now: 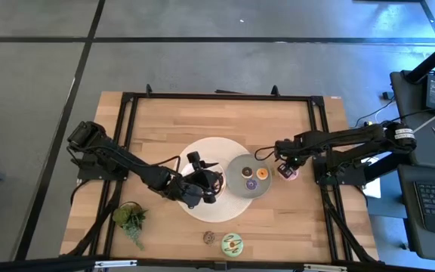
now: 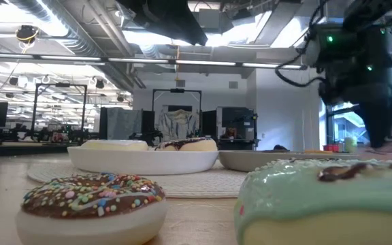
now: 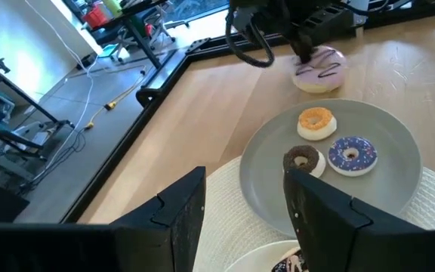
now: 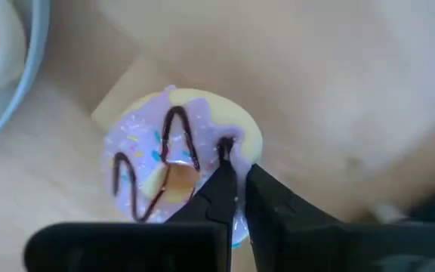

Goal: Pick & Place donuts
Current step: Put the big purple donut on the white plate

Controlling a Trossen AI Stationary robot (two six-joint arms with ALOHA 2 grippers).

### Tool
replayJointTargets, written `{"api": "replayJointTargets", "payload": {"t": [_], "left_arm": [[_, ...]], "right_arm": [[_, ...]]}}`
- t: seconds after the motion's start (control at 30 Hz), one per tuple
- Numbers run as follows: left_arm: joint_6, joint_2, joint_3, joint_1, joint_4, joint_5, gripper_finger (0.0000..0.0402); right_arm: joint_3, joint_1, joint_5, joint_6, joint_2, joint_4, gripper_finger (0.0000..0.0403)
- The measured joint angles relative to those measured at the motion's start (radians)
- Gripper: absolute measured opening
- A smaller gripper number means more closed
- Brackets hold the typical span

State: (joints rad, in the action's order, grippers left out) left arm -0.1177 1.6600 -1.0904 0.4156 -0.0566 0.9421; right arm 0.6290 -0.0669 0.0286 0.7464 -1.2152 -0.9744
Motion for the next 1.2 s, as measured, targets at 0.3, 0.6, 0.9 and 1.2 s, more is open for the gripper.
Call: {"api": "replayJointTargets", "payload": {"t": [0.3, 0.6, 0.9, 1.2], "left_arm": [[-0.003, 0.000, 0.000, -0.012, 0.043, 0.005, 0.0175], [-0.139, 0.000, -0.001, -0.085, 0.116, 0.000, 0.0169], [-0.128, 0.001, -0.001, -0.118, 0.233, -0.002, 0.0160], [-0.108, 0.001, -0.001, -0.118, 0.296, -0.001, 0.0157]], "right_arm": [[0.243, 0.100, 0.328, -0.070, 0.000, -0.008, 0.0013], [0.325, 0.322, 0.751, -0.221, 0.000, 0.354, 0.0016], [0.194, 0.435, 0.905, -0.557, -0.003, 0.969, 0.0015], [0.136, 0.435, 0.856, -0.596, -0.008, 1.116, 0.0019]]}}
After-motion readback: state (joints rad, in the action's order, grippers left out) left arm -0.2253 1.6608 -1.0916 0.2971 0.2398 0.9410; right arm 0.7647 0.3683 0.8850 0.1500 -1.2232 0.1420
